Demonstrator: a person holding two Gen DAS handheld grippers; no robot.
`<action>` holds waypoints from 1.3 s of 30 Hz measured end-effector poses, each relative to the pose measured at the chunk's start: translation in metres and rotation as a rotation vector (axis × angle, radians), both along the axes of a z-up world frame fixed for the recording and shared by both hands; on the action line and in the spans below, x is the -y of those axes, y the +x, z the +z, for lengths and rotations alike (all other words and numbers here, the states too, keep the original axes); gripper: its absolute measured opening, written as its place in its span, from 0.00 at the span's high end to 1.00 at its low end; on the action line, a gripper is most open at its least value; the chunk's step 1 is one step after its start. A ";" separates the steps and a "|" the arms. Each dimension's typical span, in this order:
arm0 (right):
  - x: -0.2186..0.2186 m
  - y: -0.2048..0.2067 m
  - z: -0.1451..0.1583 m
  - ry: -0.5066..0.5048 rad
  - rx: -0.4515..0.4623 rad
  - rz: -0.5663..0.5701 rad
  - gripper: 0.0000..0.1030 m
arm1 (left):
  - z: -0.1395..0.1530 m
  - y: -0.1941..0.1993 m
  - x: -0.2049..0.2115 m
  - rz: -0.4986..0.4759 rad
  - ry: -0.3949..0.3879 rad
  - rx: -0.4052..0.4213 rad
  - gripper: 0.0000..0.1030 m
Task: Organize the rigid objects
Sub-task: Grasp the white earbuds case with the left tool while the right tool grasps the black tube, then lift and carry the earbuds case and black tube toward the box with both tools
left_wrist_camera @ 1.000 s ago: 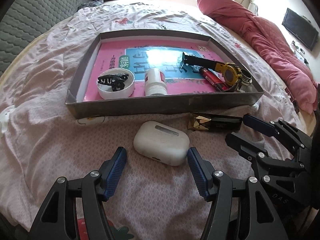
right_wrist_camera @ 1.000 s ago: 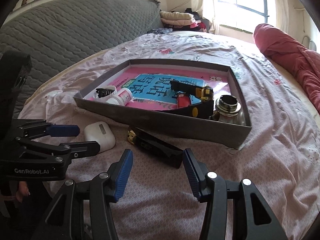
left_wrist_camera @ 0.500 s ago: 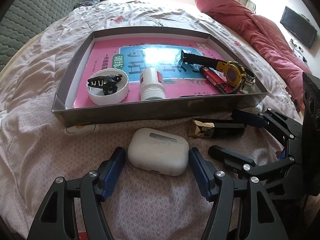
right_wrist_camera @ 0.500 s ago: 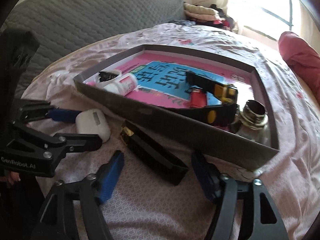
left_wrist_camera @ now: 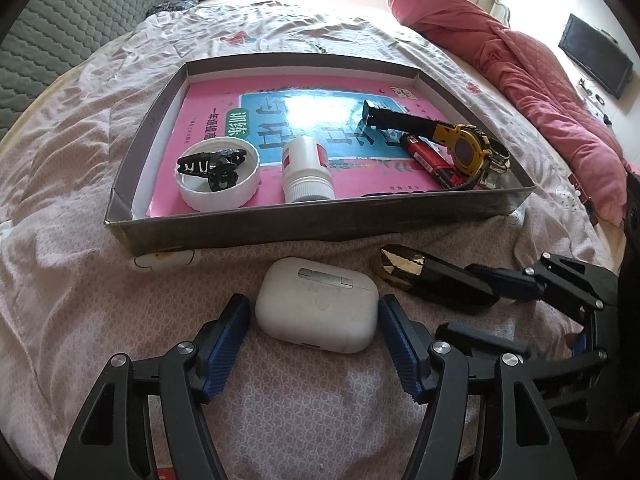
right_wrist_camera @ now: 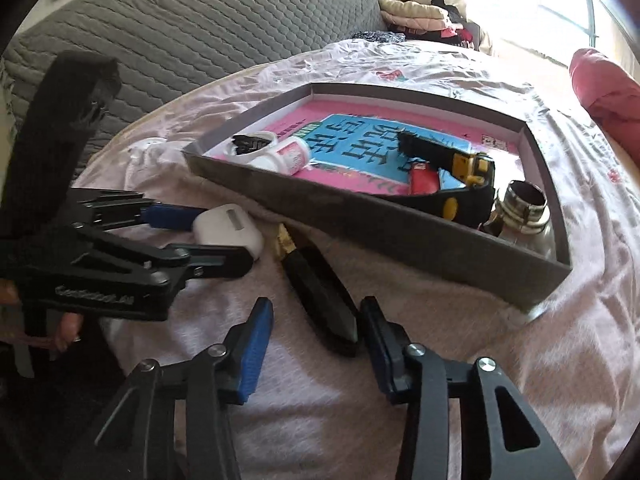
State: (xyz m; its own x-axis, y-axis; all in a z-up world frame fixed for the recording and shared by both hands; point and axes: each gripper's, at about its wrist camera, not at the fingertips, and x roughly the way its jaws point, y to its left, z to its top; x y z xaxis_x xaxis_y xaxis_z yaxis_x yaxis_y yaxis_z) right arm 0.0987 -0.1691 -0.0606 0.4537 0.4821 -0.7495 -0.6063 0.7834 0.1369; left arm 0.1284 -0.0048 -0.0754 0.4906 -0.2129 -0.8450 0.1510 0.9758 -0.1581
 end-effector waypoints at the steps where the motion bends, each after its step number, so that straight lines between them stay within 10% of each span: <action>1: -0.004 -0.002 0.000 -0.016 0.013 0.006 0.57 | 0.000 -0.001 0.000 0.001 0.000 0.000 0.34; 9: -0.018 0.011 -0.006 -0.015 0.007 0.022 0.72 | 0.000 -0.001 0.000 -0.007 0.012 0.004 0.34; 39: -0.005 0.001 0.002 -0.019 0.037 -0.098 0.77 | -0.008 0.000 0.006 -0.029 0.014 0.037 0.39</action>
